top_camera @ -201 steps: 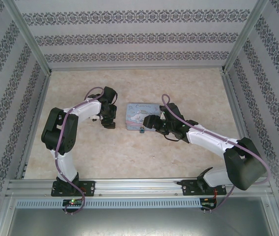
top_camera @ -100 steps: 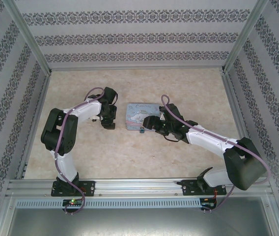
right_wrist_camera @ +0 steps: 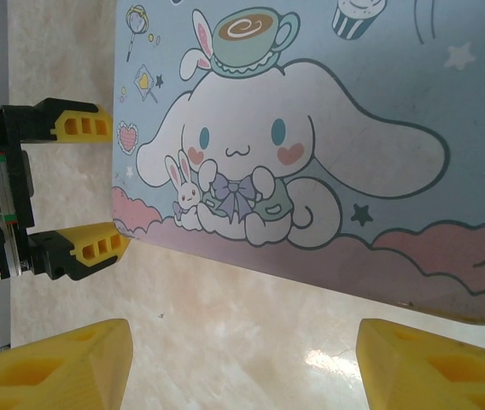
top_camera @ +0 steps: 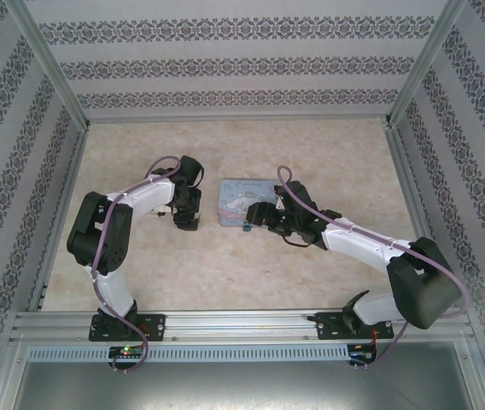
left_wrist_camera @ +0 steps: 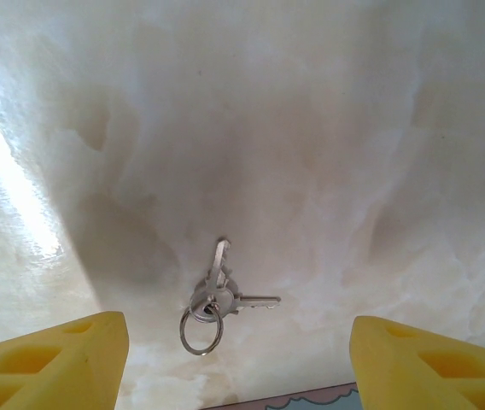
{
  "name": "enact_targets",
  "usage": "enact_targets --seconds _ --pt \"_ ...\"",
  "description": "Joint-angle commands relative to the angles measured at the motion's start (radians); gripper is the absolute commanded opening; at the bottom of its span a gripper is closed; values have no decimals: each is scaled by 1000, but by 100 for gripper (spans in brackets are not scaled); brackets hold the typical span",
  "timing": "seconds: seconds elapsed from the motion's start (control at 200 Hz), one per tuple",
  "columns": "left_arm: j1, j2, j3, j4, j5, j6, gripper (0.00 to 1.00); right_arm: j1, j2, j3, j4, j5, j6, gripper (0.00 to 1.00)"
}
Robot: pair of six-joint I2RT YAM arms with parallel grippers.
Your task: Unlock the padlock with the key
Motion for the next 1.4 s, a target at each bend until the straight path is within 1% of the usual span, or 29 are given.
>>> enact_targets --seconds 0.0,0.33,0.48,0.939,1.164,1.319,1.394 --pt "-10 6 -4 -24 -6 2 69 11 11 -2 10 21 10 70" --pt "-8 43 10 -17 0 5 68 10 13 -5 3 32 6 70" --pt "-9 55 10 -11 2 4 65 8 14 -6 2 33 6 70" --pt "-6 98 59 -56 -1 22 50 2 -9 -22 -1 58 7 70" --pt "-5 115 57 -60 3 27 42 -6 -24 -33 -4 58 7 70" --pt "-6 124 45 -40 9 30 31 -10 -33 -26 -19 55 -2 70" --pt "-5 127 40 -29 13 36 29 -10 -39 -17 -28 54 -14 70"
